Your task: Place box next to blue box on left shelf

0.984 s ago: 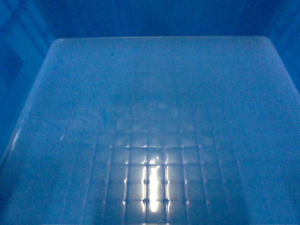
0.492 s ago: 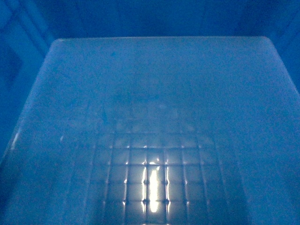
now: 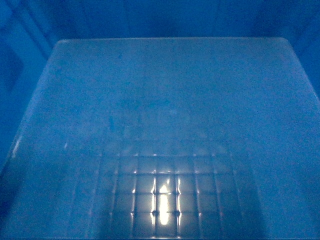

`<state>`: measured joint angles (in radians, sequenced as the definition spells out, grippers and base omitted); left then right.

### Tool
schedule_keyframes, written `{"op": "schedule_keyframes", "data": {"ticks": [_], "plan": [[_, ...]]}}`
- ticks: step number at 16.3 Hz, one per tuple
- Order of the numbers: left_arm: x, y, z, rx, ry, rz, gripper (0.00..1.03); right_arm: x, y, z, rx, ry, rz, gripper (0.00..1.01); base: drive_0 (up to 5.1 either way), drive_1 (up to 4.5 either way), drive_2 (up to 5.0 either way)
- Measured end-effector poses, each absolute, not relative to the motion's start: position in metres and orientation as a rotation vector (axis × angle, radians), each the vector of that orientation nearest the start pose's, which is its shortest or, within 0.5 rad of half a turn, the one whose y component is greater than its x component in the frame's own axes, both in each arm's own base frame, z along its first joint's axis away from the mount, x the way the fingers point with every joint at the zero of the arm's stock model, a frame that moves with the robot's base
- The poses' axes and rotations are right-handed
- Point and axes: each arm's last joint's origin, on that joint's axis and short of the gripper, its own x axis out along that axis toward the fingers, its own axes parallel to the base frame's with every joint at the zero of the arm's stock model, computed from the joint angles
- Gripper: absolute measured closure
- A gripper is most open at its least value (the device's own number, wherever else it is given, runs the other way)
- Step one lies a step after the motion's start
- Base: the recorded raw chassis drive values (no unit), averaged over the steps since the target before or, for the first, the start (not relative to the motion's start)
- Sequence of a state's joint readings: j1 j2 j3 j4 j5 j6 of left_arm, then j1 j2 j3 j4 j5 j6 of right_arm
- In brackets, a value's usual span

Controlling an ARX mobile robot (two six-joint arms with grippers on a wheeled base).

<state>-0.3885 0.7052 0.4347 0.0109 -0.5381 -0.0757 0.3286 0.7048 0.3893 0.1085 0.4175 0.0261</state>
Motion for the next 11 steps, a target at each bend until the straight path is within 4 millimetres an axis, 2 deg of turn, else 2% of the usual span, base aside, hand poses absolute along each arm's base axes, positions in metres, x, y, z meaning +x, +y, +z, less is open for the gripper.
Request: {"op": "schedule_keyframes", "data": {"ticks": [11], "plan": [[0.1543, -0.0471, 0.2428, 0.042, 0.230, 0.158, 0.86, 0.1576, 0.0413, 0.2360, -0.050, 0.194, -0.091, 0.82, 0.0, 4.32, -4.3]]}}
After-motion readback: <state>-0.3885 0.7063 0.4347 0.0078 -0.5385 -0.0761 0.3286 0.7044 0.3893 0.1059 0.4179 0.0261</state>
